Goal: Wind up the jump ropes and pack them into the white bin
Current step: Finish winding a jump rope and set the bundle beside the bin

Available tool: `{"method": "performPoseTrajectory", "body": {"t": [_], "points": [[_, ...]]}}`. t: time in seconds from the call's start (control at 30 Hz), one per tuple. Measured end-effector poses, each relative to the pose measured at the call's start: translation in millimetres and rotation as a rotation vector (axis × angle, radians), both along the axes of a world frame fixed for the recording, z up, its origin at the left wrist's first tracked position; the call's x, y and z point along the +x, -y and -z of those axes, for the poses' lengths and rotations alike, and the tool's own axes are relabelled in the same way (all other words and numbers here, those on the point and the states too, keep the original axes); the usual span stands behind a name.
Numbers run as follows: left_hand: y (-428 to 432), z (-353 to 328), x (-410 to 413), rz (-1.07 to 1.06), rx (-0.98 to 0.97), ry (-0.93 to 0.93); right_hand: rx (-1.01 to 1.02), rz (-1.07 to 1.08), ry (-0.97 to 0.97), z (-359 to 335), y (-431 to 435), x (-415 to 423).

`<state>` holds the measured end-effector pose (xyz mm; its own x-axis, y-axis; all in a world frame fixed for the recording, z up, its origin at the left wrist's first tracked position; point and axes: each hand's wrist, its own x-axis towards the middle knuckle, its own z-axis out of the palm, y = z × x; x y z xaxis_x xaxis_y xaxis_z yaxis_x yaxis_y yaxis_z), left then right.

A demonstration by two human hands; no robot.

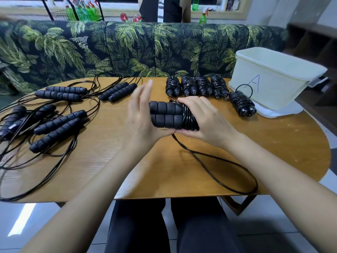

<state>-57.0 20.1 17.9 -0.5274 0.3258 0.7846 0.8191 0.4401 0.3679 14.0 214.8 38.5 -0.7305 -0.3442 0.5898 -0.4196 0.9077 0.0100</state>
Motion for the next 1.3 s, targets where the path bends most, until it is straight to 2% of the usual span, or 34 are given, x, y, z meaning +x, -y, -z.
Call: {"method": "performPoseTrajectory", "body": {"t": [0.1,0.17,0.23,0.27,0.37,0.43,0.53,0.63,0.77,0.87,1.0,1.07,1.17,1.3], "points": [[-10.8,10.9,10.2,0.108,0.284,0.306,0.025,0.012,-0.044,0.0,-3.9,-1.2],[-18.3,19.4,16.6,0.163,0.372,0.494,0.059,0.030,-0.044,1.9,-7.9,-0.3],[-23.3,24.1,20.1,0.209,0.405,0.570,0.064,0.044,-0.040,6.1,-12.6,1.1],[-26.2,25.8,20.5,0.236,0.436,0.603,0.018,0.052,-0.024,8.0,-13.3,2.5],[-33.8,27.3,23.7,0.328,0.547,0.825,-0.294,0.082,0.035,9.3,-11.2,6.6],[-35.5,29.2,21.8,0.470,0.452,0.859,-0.424,0.066,0.068,9.8,-9.6,8.9],[-28.0,26.4,13.0,0.656,0.046,0.898,-0.587,-0.054,0.151,11.5,-10.7,15.0],[-11.5,6.1,3.7,0.707,-0.238,1.015,-0.573,-0.174,0.195,13.7,-13.8,21.4],[0.4,-23.5,-27.7,0.734,-0.629,0.841,-0.251,-0.262,0.217,19.1,-17.0,21.8],[-10.0,-33.8,-43.6,0.617,-0.937,0.706,0.011,-0.240,0.182,18.4,-17.8,18.9],[-17.4,-49.9,-47.9,0.506,-1.043,0.589,0.228,-0.129,0.157,14.3,-17.0,15.5],[-19.2,-55.5,-45.6,0.399,-1.110,0.493,0.241,-0.076,0.160,15.4,-15.0,14.8],[-27.0,-59.0,-36.9,0.183,-1.280,0.221,0.259,0.009,0.152,16.4,-9.7,13.0],[-33.1,-61.8,-27.6,0.045,-1.295,0.076,0.307,0.084,0.144,23.1,-7.1,13.5]]}}
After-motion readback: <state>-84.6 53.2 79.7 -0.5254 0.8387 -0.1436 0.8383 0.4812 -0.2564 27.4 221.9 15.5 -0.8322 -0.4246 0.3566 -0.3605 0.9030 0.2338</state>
